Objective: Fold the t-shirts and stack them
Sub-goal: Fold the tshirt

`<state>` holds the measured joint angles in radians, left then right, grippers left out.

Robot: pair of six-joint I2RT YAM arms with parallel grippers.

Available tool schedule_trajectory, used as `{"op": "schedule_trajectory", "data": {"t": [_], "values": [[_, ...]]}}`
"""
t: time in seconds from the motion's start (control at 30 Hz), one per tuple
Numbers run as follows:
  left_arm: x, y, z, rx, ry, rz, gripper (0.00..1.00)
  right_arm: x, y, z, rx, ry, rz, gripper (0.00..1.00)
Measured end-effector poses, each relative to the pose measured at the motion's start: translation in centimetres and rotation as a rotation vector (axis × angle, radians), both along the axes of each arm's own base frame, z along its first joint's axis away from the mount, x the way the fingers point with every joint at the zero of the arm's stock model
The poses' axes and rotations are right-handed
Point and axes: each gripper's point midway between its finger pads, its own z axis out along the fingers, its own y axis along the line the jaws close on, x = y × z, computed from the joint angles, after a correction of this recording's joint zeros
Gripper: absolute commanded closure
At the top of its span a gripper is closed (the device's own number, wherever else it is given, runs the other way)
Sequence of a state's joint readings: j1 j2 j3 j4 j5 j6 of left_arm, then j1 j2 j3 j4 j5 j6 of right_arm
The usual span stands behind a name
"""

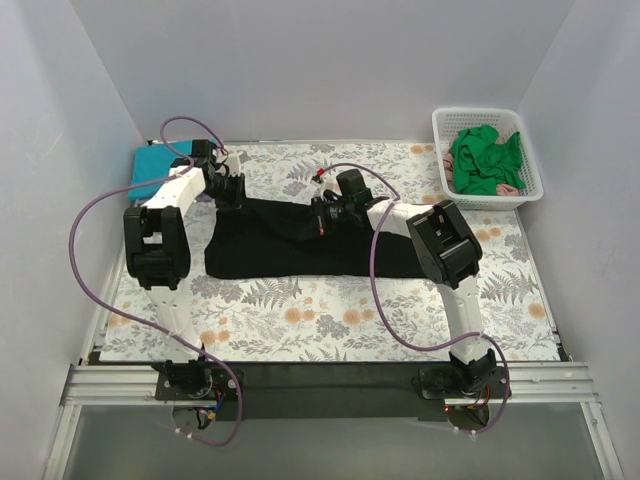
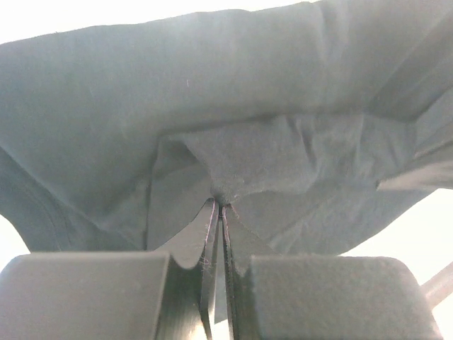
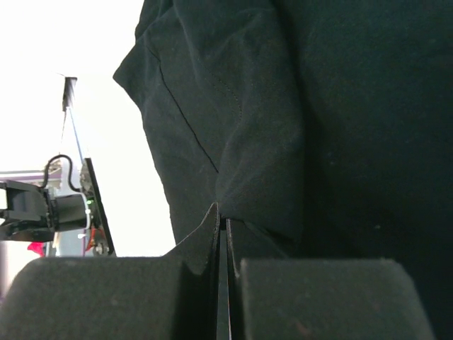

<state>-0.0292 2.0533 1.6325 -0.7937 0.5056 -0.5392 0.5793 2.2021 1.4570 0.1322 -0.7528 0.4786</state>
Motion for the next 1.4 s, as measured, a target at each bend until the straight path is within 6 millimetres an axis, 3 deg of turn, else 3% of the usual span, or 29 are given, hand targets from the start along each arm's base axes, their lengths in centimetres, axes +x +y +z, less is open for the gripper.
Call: {"op": "schedule_trajectory", "data": {"t": [0.23,0.47,1.0,1.1,1.2,1.27,1.3,1.4], "values": [[-3.9,0.5,0.1,0.022,0.072,0.001,1.0,0.1,-0.2,0.3,0.017,0.019,0.002,0.99],[-6.9,1.6,-1.4,0.087,0.155,0.021,1.0,-0.9,-0.6,-0.5,0.013,0.05,0.014,0.99],[-5.6,3.4,-0.5,0.184,0.131,0.058,1.0,-3.1,0.1,-1.0,0.017,0.111,0.048,0.99],[-5.8,3.6,-1.0,0.195,0.148,0.056,1.0,-4.1,0.5,-1.3,0.01,0.125,0.065,0.94],[-5.9,3.7,-1.2,0.206,0.154,0.056,0.99,-5.0,0.8,-1.6,0.003,0.139,0.077,0.79],[-5.9,3.9,-1.3,0.213,0.154,0.053,0.87,-5.6,0.9,-1.8,0.0,0.148,0.089,0.61],[-5.9,4.0,-1.3,0.215,0.153,0.052,0.75,-5.8,0.9,-1.8,0.001,0.15,0.097,0.56],[-6.0,4.1,-1.3,0.217,0.155,0.053,0.68,-6.1,0.4,-1.3,0.004,0.157,0.12,0.46]]}}
